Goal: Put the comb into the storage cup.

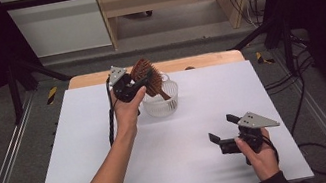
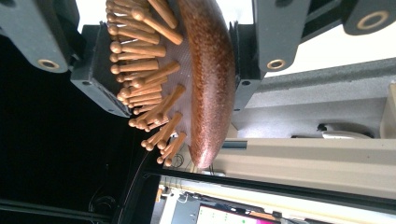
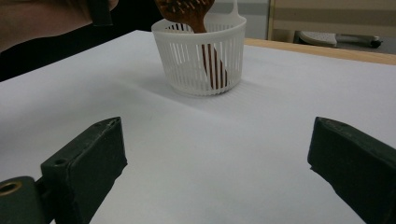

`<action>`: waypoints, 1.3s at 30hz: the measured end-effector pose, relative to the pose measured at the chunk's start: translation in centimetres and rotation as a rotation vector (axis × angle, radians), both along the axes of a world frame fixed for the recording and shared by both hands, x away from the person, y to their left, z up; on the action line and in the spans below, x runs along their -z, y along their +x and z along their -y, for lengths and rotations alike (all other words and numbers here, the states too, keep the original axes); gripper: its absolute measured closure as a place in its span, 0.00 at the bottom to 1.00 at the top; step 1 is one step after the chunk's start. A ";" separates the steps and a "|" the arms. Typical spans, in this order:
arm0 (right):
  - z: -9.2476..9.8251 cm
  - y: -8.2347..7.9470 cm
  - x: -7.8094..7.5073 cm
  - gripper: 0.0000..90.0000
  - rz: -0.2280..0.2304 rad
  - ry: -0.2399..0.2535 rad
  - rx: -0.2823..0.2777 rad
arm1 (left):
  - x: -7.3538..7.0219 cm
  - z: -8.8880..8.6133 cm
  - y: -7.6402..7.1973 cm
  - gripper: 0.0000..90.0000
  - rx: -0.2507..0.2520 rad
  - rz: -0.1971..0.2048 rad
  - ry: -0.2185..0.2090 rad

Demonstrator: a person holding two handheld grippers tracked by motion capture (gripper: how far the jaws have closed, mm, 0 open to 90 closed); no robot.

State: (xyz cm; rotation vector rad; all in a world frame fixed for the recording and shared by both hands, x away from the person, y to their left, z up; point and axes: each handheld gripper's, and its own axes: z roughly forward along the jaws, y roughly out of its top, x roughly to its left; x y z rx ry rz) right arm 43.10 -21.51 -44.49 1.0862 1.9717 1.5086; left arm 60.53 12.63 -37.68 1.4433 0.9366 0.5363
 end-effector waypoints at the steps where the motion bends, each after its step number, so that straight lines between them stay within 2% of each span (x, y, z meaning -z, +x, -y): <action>1: 0.0 0.0 0.0 0.05 -0.001 0.000 0.001 | 0.1 -0.2 0.0 0.49 0.000 -0.001 -0.001; 29: -0.1 0.1 0.1 0.05 -0.005 -0.006 0.001 | 1.7 -2.8 -0.3 0.46 -0.034 -0.032 -0.046; 39: -0.1 0.2 0.1 0.05 -0.004 -0.008 0.001 | 1.9 -3.4 -0.3 0.45 -0.044 -0.036 -0.042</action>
